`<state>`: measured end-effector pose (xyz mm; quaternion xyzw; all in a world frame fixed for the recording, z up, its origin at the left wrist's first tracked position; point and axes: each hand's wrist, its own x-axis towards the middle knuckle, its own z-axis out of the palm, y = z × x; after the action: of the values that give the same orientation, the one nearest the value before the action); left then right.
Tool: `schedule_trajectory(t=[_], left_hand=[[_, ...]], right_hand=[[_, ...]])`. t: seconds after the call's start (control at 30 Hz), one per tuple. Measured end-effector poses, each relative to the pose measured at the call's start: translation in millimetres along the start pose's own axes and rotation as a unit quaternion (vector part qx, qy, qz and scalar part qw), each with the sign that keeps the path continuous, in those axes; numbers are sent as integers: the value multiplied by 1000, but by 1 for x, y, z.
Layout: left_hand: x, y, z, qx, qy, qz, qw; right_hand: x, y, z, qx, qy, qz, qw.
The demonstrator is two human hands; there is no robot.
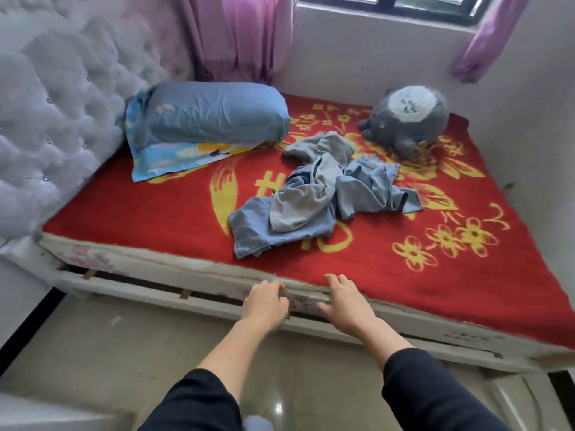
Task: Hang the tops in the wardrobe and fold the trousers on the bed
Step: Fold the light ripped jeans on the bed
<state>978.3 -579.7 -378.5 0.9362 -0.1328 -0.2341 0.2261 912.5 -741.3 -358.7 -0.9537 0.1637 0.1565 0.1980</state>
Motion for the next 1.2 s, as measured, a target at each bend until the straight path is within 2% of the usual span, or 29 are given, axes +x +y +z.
schedule_trajectory(t=[0.23, 0.43, 0.73, 1.0, 1.1, 1.2], left_hand=[[170, 48, -19, 4, -3, 6, 1000], [311, 106, -19, 37, -62, 43, 996], [451, 223, 36, 65, -105, 107, 987], [553, 306, 88, 126, -27, 97, 987], [593, 317, 106, 144, -16, 99, 984], [622, 317, 125, 69, -34, 75, 994]], right_hand=[[159, 40, -57, 20, 6, 22, 1000], [270, 94, -101, 54, -15, 103, 993], [363, 244, -144, 82, -39, 212, 973], [480, 361, -177, 58, -57, 145, 986], [537, 386, -186, 57, -7, 97, 994], [598, 395, -187, 125, 26, 66, 990]])
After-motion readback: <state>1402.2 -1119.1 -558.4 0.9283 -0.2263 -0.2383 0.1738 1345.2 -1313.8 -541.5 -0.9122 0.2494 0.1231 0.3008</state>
